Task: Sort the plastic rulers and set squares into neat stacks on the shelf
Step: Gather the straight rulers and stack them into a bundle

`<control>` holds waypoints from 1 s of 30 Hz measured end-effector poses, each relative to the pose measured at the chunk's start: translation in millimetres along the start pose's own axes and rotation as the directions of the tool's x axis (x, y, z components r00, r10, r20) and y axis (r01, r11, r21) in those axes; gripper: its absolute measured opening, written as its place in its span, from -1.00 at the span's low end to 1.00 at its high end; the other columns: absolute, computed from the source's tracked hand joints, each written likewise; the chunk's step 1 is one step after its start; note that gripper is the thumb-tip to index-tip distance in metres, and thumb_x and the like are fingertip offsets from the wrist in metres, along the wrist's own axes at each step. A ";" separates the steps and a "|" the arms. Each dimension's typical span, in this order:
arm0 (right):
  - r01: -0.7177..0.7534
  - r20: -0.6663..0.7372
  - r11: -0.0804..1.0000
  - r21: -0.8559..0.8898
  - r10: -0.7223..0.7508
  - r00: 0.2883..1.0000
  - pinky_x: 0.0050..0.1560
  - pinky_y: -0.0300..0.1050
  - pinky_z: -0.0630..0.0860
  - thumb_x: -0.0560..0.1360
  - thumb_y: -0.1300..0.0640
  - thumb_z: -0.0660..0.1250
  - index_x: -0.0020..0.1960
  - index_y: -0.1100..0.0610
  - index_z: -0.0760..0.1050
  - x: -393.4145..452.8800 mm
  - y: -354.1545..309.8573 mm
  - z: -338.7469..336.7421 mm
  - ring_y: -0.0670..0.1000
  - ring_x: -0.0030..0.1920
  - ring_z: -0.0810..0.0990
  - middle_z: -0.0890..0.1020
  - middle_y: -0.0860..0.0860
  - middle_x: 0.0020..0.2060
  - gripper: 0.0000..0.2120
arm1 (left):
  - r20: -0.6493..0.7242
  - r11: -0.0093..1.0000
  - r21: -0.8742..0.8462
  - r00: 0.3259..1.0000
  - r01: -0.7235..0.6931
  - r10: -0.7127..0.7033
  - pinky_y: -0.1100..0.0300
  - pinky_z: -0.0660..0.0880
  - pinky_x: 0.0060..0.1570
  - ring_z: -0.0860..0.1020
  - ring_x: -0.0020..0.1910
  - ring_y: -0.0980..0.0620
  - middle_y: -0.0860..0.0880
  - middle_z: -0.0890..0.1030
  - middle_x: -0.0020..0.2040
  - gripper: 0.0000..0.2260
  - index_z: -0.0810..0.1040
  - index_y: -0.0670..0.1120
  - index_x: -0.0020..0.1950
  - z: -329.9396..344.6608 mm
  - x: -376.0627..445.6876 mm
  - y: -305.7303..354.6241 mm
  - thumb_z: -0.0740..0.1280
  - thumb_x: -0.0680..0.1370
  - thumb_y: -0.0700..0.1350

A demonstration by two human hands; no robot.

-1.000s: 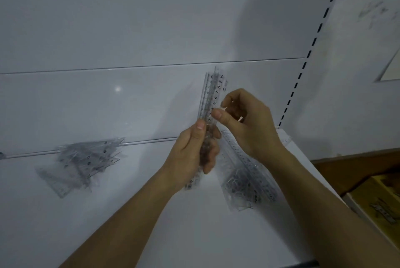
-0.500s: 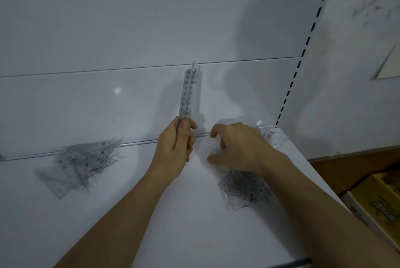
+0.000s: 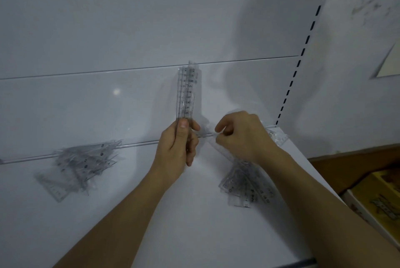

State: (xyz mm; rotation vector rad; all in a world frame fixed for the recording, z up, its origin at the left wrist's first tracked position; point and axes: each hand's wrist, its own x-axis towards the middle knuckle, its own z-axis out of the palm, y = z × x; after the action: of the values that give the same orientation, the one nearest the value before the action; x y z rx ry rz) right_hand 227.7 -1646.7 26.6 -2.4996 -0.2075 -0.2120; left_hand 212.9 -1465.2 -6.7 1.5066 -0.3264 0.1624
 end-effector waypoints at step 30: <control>-0.008 0.164 0.958 -0.286 0.058 0.985 -0.02 -0.06 0.51 0.37 -0.15 0.53 0.18 -0.01 0.50 0.7 11.3 2.0 0.01 0.00 0.51 0.53 -0.06 -0.02 -0.53 | 0.063 0.985 0.118 0.991 -0.123 0.116 0.07 0.39 -0.31 0.40 -0.34 0.03 0.08 0.45 -0.31 -0.62 0.50 0.09 -0.02 1.1 -5.1 -2.0 0.22 0.52 0.38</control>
State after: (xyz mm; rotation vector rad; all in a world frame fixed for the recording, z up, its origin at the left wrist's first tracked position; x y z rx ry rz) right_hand 230.8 -1654.5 18.7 -2.8087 -0.2178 -0.0114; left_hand 208.5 -1466.0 -10.1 1.6150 -0.4594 0.2396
